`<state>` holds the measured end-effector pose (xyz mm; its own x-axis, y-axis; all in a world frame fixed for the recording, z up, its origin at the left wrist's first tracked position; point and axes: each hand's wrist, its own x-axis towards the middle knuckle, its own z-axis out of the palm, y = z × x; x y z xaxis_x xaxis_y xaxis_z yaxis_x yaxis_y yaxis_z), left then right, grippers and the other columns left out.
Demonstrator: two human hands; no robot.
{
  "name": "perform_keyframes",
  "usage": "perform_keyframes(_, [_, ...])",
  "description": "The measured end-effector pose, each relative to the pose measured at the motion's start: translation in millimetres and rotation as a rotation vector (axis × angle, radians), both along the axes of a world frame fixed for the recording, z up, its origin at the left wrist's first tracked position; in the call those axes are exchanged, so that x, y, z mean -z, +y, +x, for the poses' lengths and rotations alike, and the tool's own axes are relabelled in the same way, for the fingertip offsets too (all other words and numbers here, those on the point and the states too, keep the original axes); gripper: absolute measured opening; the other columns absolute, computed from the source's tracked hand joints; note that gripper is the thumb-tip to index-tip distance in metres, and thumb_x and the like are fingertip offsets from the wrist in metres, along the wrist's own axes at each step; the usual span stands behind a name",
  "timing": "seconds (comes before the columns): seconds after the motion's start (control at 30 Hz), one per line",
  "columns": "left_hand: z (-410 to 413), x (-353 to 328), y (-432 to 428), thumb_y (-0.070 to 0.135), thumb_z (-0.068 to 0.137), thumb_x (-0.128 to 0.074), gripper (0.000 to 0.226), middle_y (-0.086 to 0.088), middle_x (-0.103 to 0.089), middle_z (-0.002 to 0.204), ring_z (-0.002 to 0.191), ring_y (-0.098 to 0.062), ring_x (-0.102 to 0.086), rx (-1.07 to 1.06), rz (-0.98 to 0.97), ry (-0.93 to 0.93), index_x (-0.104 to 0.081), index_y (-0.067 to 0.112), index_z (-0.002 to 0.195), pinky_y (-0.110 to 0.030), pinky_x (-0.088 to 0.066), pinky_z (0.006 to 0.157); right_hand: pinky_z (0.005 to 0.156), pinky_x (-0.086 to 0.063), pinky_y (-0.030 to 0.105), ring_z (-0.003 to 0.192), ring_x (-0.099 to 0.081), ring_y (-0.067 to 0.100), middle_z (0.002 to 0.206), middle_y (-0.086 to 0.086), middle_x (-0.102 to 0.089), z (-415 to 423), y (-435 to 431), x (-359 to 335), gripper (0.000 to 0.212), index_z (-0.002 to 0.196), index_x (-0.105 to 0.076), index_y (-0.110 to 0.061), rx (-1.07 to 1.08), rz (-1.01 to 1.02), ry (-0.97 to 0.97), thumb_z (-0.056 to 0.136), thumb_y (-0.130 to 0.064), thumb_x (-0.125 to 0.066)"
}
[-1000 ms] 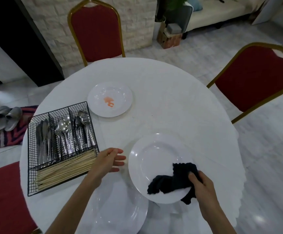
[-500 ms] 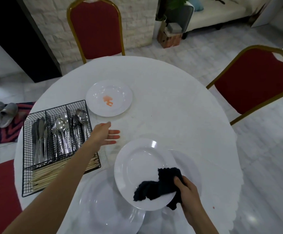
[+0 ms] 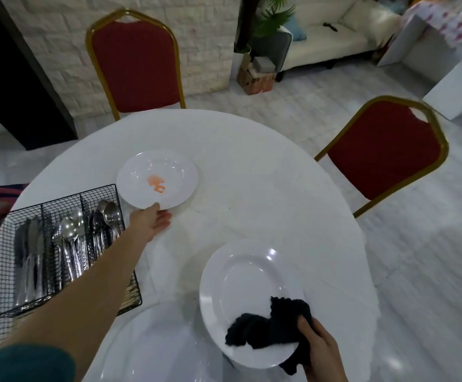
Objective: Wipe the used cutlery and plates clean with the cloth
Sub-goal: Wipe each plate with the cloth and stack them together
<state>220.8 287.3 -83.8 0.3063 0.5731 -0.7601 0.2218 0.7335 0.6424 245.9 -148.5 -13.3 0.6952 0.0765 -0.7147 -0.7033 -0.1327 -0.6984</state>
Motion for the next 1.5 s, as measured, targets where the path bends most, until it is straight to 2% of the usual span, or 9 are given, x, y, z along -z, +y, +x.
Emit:
perform_keyframes(0.2, [-11.3, -26.4, -20.2, -0.008, 0.09, -0.049, 0.033, -0.023, -0.064, 0.116, 0.089, -0.028, -0.066, -0.114, 0.02, -0.21, -0.055, 0.001, 0.122, -0.051, -0.054, 0.097, 0.086, -0.052, 0.051, 0.096, -0.066, 0.034, 0.103, 0.018, -0.072, 55.9, 26.7, -14.9, 0.016, 0.108, -0.069, -0.002, -0.021, -0.022, -0.125, 0.101, -0.009, -0.056])
perform_keyframes(0.5, [-127.5, -85.7, -100.2, -0.006, 0.087, -0.035, 0.038, -0.012, -0.066, 0.112, 0.097, -0.027, -0.062, -0.28, -0.092, -0.319, -0.055, 0.009, 0.117, -0.038, -0.062, 0.064, 0.079, -0.05, 0.039, 0.088, -0.059, 0.027, 0.095, 0.014, -0.064, 128.3, 106.5, 3.4, 0.016, 0.103, -0.064, 0.002, -0.163, -0.164, -0.279, 0.1, -0.012, -0.057])
perform_keyframes(0.67, [-202.4, -75.2, -136.9, -0.003, 0.062, -0.042, 0.08, -0.018, -0.057, 0.135, 0.095, -0.033, -0.059, -0.393, -0.108, -0.253, -0.05, 0.014, 0.14, -0.047, -0.061, 0.053, 0.083, -0.055, 0.041, 0.093, -0.062, 0.029, 0.101, 0.015, -0.066, 135.9, 128.0, 15.4, 0.017, 0.104, -0.065, -0.002, -0.362, -0.244, -0.23, 0.101, -0.015, -0.056])
perform_keyframes(0.87, [-234.7, -90.1, -156.0, -0.008, 0.1, -0.027, 0.05, -0.02, -0.067, 0.105, 0.071, -0.033, -0.065, -0.442, -0.002, -0.188, -0.043, 0.01, 0.144, -0.027, -0.053, 0.036, 0.077, -0.051, 0.039, 0.081, -0.06, 0.028, 0.1, 0.025, -0.069, 128.8, 110.9, 5.8, 0.028, 0.101, -0.066, 0.009, -0.574, -0.47, -0.297, 0.1, -0.017, -0.055])
perform_keyframes(0.93, [-234.1, -96.1, -164.5, 0.017, 0.109, -0.031, 0.032, -0.009, -0.079, 0.089, 0.071, -0.024, -0.076, -0.409, -0.01, -0.208, -0.048, 0.019, 0.136, -0.031, -0.059, 0.046, 0.076, -0.05, 0.038, 0.079, -0.06, 0.025, 0.098, 0.022, -0.07, 118.0, 97.4, -12.4, 0.025, 0.1, -0.065, 0.005, -0.613, -0.524, -0.359, 0.1, -0.017, -0.054])
perform_keyframes(1.03, [-225.8, -100.7, -174.4, 0.048, 0.098, -0.044, 0.053, -0.01, -0.072, 0.124, 0.105, -0.027, -0.071, -0.247, -0.03, -0.244, -0.055, 0.019, 0.141, -0.04, -0.06, 0.08, 0.086, -0.054, 0.043, 0.086, -0.065, 0.023, 0.093, 0.008, -0.07, 92.2, 74.0, -46.9, 0.017, 0.105, -0.066, -0.007, -0.606, -0.481, -0.455, 0.101, -0.019, -0.055])
perform_keyframes(1.3, [-165.0, -135.9, -200.8, 0.064, 0.093, -0.041, 0.056, 0.0, -0.07, 0.128, 0.116, -0.023, -0.067, 0.071, 0.126, -0.161, -0.059, 0.033, 0.136, -0.05, -0.051, 0.1, 0.072, -0.052, 0.019, 0.081, -0.068, 0.0, 0.088, -0.018, -0.073, -7.8, 56.4, -133.9, 0.02, 0.098, -0.068, -0.042, -0.642, -0.183, -0.698, 0.097, -0.024, -0.059])
perform_keyframes(1.4, [-151.5, -145.7, -220.3, 0.083, 0.078, -0.045, 0.085, 0.008, -0.052, 0.148, 0.135, -0.02, -0.051, 0.182, 0.206, -0.109, -0.049, 0.033, 0.146, -0.05, -0.038, 0.115, 0.088, -0.046, 0.011, 0.101, -0.059, -0.007, 0.109, -0.028, -0.065, -29.3, 65.0, -112.6, 0.03, 0.112, -0.059, -0.051, -0.726, -0.301, -0.904, 0.099, -0.024, -0.057])
perform_keyframes(1.5, [-142.2, -157.8, -246.7, 0.07, 0.092, -0.034, 0.075, 0.012, -0.041, 0.153, 0.144, -0.012, -0.036, 0.292, 0.27, -0.076, -0.041, 0.027, 0.153, -0.038, -0.027, 0.12, 0.107, -0.041, 0.024, 0.117, -0.051, 0.003, 0.129, -0.019, -0.058, -54.4, 76.1, -85.4, 0.036, 0.135, -0.061, -0.033, -0.815, -0.391, -1.013, 0.101, -0.035, -0.049])
